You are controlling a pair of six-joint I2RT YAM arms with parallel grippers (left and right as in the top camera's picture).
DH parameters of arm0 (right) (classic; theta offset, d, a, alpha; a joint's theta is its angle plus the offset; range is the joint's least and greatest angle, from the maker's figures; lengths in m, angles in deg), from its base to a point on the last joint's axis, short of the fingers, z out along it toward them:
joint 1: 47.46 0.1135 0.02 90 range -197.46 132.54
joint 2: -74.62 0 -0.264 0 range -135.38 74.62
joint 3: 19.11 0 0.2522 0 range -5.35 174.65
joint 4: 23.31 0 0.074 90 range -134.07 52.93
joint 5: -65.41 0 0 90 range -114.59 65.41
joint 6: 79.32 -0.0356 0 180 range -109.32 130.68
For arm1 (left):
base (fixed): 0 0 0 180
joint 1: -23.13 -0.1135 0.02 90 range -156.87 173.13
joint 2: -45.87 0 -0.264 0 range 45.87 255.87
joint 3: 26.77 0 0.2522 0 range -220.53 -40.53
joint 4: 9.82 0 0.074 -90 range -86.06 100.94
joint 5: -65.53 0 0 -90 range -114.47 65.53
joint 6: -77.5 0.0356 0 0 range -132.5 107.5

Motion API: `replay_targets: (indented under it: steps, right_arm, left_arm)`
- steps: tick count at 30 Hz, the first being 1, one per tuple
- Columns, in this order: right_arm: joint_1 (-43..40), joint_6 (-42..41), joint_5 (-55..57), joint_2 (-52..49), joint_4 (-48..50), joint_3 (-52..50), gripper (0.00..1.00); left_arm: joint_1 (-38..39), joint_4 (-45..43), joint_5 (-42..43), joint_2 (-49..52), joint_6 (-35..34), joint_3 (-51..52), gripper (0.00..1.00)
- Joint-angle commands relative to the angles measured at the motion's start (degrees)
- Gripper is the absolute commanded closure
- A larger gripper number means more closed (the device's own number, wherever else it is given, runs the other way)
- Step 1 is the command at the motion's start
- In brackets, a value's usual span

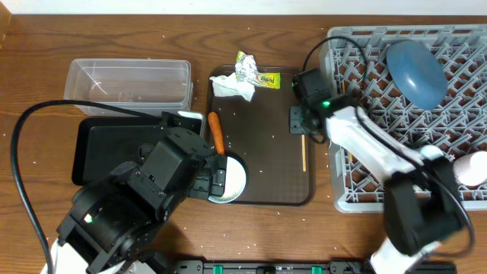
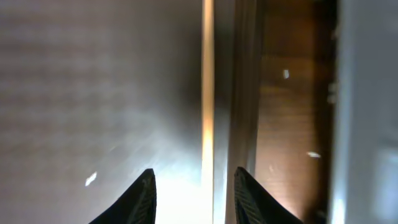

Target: Sort waste into correct bins and load items into the dishwasher rack

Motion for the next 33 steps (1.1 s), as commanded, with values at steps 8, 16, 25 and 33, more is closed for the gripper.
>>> replay_targets:
  steps: [8,16,25,33]
  right_arm:
    - [0.33,-3.13,-0.72,-7.5,3.17,-0.11,0.91]
    - [-0.11,5.29,-7.23,-1.9,2.95,0.35,0.99]
    - [-8.59,15.23,-9.73,20.02,-3.39,0.39,0.99]
    - [-19.32,18.6,-6.05,20.96,-10.4,-0.79,0.99]
  left_arm:
    - [-0.2,-0.13,-0.28,0.04,-0.46,0.17,0.02]
    - [-0.2,-0.33,-0.31,0.04,-0.46,0.17,0.02]
    - [-0.2,-0.76,-0.31,0.07,-0.46,0.17,0.02]
    - [-0.2,-0.2,-0.37,1.68,1.51,0.22,0.02]
